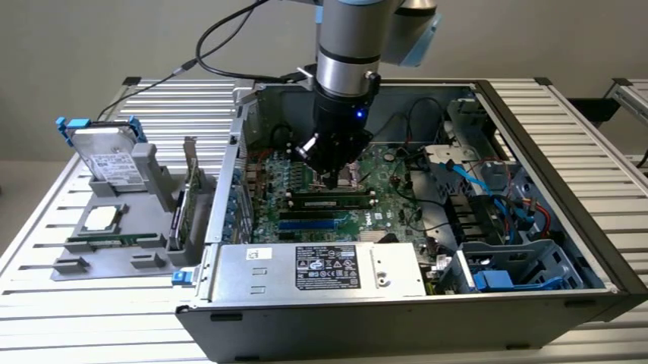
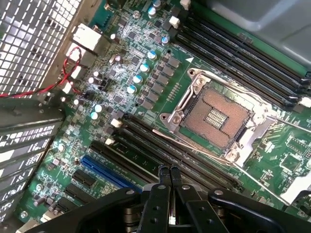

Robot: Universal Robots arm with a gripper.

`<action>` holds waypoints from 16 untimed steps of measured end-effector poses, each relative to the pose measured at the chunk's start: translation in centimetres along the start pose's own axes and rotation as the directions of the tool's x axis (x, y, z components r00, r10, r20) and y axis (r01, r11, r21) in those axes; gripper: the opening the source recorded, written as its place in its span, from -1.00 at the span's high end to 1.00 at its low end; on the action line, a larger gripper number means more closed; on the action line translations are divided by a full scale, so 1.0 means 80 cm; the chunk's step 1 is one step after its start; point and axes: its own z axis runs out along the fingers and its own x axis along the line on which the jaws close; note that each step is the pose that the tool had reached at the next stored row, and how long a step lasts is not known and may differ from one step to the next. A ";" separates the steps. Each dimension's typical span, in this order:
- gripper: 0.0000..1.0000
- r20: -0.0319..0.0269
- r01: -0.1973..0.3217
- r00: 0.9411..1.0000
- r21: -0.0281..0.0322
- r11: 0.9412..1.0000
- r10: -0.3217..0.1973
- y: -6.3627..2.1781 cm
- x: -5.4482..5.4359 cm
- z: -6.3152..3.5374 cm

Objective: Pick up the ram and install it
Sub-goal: 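Press down the ram until it locks into place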

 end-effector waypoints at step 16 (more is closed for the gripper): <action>0.80 0.041 -0.171 0.984 0.005 0.985 0.171 0.000 0.000 -0.001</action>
